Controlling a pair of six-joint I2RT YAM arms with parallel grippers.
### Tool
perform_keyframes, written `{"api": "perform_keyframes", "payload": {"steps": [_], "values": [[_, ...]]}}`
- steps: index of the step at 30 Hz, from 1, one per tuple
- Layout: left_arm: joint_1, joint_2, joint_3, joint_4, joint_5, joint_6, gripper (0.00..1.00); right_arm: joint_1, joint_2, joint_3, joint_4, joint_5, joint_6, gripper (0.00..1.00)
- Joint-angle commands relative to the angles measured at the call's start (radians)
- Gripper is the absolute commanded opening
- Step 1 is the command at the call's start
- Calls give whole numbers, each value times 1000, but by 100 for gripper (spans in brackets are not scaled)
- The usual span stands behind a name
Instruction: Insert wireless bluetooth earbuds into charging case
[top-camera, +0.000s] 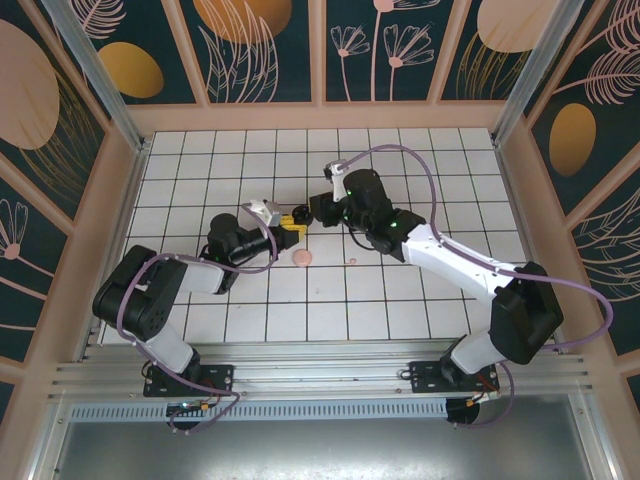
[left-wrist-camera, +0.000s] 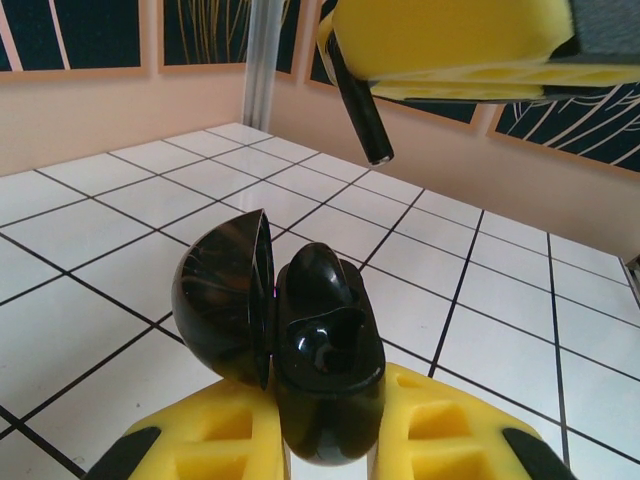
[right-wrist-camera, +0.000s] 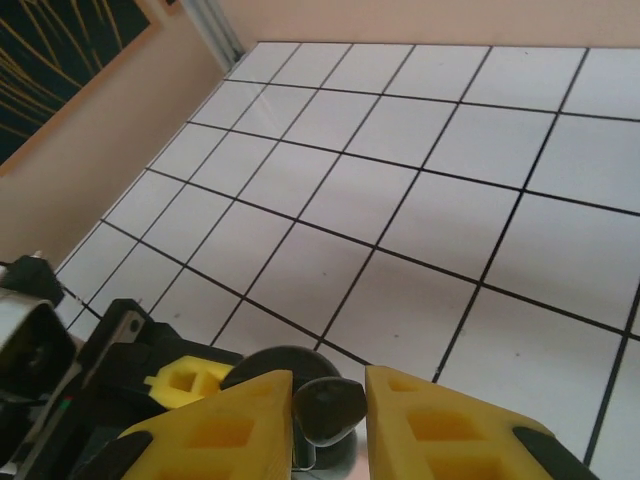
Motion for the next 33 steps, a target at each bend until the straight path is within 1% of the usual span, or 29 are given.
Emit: {"api": "perform_keyframes", "payload": {"steps": [1, 17, 24, 33], "values": [[-5, 3, 17, 1, 31, 20, 11, 14, -1, -14, 74, -21, -50, 24], [-6, -24, 29, 8, 31, -13, 11, 37, 64, -7, 86, -38, -81, 24], [-5, -35, 35, 14, 22, -30, 11, 46, 63, -21, 75, -43, -88, 24], [-6, -47, 37, 17, 18, -42, 11, 49, 55, -47, 69, -20, -92, 24]]}}
